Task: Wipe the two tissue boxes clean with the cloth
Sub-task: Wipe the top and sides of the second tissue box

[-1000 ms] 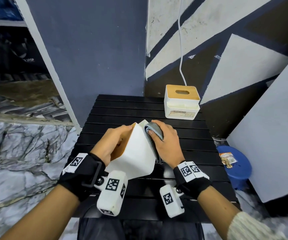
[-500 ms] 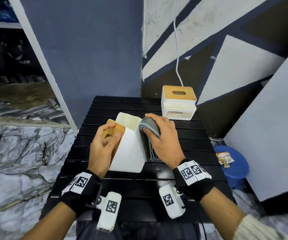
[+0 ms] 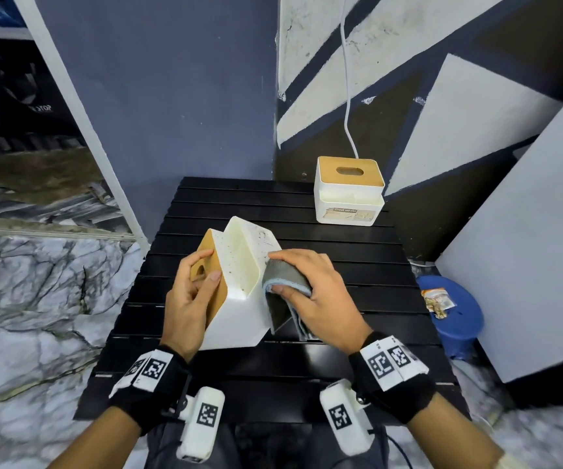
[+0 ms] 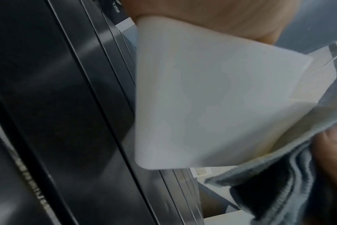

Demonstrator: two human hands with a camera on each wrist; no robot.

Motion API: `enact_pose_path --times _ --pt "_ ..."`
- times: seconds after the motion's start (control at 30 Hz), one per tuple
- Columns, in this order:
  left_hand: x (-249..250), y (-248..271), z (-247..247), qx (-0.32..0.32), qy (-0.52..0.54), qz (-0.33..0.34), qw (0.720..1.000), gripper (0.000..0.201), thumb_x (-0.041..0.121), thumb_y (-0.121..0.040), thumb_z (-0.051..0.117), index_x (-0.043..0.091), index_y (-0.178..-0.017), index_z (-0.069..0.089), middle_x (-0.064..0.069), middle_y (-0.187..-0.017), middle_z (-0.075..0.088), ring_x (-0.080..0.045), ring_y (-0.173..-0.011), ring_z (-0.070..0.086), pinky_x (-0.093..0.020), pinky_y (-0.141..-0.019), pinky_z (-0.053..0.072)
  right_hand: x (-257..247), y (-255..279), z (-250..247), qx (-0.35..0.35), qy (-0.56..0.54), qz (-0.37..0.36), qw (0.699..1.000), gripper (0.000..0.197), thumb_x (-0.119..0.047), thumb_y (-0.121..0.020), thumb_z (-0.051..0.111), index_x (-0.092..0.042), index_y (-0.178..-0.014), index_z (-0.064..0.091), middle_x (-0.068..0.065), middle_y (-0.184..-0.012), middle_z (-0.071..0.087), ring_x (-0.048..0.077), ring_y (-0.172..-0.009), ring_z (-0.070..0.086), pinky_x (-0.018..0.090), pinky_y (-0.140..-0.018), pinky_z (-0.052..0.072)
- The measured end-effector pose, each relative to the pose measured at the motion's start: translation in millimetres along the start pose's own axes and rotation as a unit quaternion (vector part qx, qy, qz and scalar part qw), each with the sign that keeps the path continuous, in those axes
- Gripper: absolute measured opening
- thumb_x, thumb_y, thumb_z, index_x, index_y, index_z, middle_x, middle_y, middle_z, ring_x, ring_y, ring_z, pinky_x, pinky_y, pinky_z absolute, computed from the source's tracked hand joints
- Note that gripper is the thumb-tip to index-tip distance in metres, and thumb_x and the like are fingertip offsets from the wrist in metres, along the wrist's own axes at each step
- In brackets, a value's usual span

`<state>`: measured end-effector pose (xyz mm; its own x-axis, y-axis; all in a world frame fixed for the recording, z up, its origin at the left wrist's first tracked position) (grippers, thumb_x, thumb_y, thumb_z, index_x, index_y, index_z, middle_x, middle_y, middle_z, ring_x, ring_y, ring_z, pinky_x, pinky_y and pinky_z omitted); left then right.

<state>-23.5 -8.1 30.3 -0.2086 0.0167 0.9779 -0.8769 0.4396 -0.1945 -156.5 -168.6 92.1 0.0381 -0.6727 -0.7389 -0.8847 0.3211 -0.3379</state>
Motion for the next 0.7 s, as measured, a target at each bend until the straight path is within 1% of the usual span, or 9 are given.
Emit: enact_pose_path --times 0.07,0.1,0.13,0.2,0.33,0.43,0.53,0.6,0.7 --pt "2.3 1.4 -2.4 0.025 -0.029 -0.001 0.999 0.026 0.040 -0.099 0.058 0.038 -0.125 0.058 0.020 -0.099 0.074 0.002 -0.092 0.068 -0.013 -0.076 0.050 -2.5 7.0 7.0 0.014 -0.001 -0.006 1.000 0.041 -0.032 -0.088 0.066 -0.033 -0.127 0.055 -0.013 -0.127 0.051 0.010 -0.121 0.038 0.014 -0.103 0.028" --pt "5.4 2.3 -1.9 0.031 -0.044 -0.005 0.999 0.024 0.036 -0.102 0.054 0.037 -0.125 0.058 0.021 -0.099 0.073 0.005 -0.092 0.066 -0.008 -0.076 0.047 -2.5 9.7 10.3 0.020 0.001 -0.005 1.000 0.041 -0.030 -0.088 0.066 -0.032 -0.128 0.055 -0.012 -0.128 0.050 0.010 -0.121 0.038 0.013 -0.104 0.026" --pt "6.1 2.7 -1.1 0.033 -0.059 -0.012 0.998 0.024 0.035 -0.103 0.051 0.037 -0.126 0.058 0.018 -0.098 0.072 0.005 -0.091 0.065 -0.008 -0.075 0.045 -2.0 12.2 13.4 0.025 0.003 -0.002 1.000 0.041 -0.030 -0.088 0.066 -0.031 -0.128 0.055 -0.011 -0.129 0.050 0.010 -0.122 0.037 0.011 -0.104 0.025" --pt "8.0 4.0 0.4 0.031 -0.082 -0.031 0.996 0.024 0.040 -0.104 0.046 0.042 -0.126 0.057 0.015 -0.098 0.070 0.002 -0.090 0.063 -0.015 -0.077 0.044 -0.4 16.3 18.4 0.031 0.002 0.007 0.999 0.042 -0.031 -0.089 0.066 -0.031 -0.129 0.055 -0.011 -0.130 0.048 0.008 -0.123 0.035 0.007 -0.102 0.021" --pt "6.9 0.9 1.1 0.034 -0.069 -0.062 0.995 0.025 0.040 -0.107 0.038 0.047 -0.121 0.057 0.029 -0.107 0.065 0.006 -0.105 0.058 -0.018 -0.084 0.042 -2.3 22.8 28.2 0.045 0.009 0.000 0.999 0.042 -0.032 -0.089 0.061 -0.032 -0.130 0.053 -0.008 -0.131 0.046 0.008 -0.122 0.034 0.009 -0.104 0.022" --pt "7.1 -4.0 5.4 0.019 -0.043 -0.079 0.996 0.026 0.044 -0.106 0.040 0.053 -0.123 0.058 0.037 -0.112 0.064 0.006 -0.113 0.057 -0.022 -0.094 0.042 -2.4 26.0 28.9 0.078 0.011 0.018 0.997 0.042 -0.035 -0.089 0.055 -0.034 -0.130 0.050 -0.007 -0.132 0.045 0.008 -0.121 0.033 0.011 -0.105 0.024" --pt "3.6 -8.8 6.9 0.007 -0.023 -0.085 0.996 0.031 0.041 -0.105 0.046 0.052 -0.131 0.057 0.030 -0.125 0.064 0.003 -0.122 0.057 -0.029 -0.108 0.043 -5.9 21.8 30.7 0.072 0.026 0.031 0.997 0.040 -0.032 -0.090 0.057 -0.033 -0.130 0.051 -0.008 -0.131 0.045 0.010 -0.119 0.033 0.018 -0.106 0.028" --pt "3.7 -11.8 8.9 -0.008 -0.014 -0.080 0.997 0.032 0.036 -0.104 0.049 0.047 -0.133 0.059 0.026 -0.127 0.065 0.004 -0.122 0.058 -0.032 -0.110 0.043 -7.5 10.6 29.4 0.063 0.042 0.040 0.996 0.038 -0.033 -0.091 0.059 -0.032 -0.129 0.052 -0.006 -0.129 0.047 0.013 -0.116 0.035 0.026 -0.105 0.031" --pt "5.8 -12.5 13.6 -0.035 -0.010 -0.073 0.997 0.033 0.033 -0.104 0.051 0.044 -0.133 0.061 0.022 -0.131 0.065 0.002 -0.123 0.059 -0.032 -0.110 0.044 -4.1 -10.5 24.0 0.056 0.054 0.058 0.995 0.037 -0.037 -0.092 0.059 -0.030 -0.128 0.055 -0.002 -0.125 0.051 0.018 -0.113 0.037 0.031 -0.103 0.033"
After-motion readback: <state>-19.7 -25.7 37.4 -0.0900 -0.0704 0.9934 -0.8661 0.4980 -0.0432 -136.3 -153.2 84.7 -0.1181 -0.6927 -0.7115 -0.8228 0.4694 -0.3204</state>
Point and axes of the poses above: each hand's wrist, its own y-axis away from the middle knuckle, its own z-axis out of the palm, x = y × z, the point moved 9 cm from there along -y, towards the middle knuckle
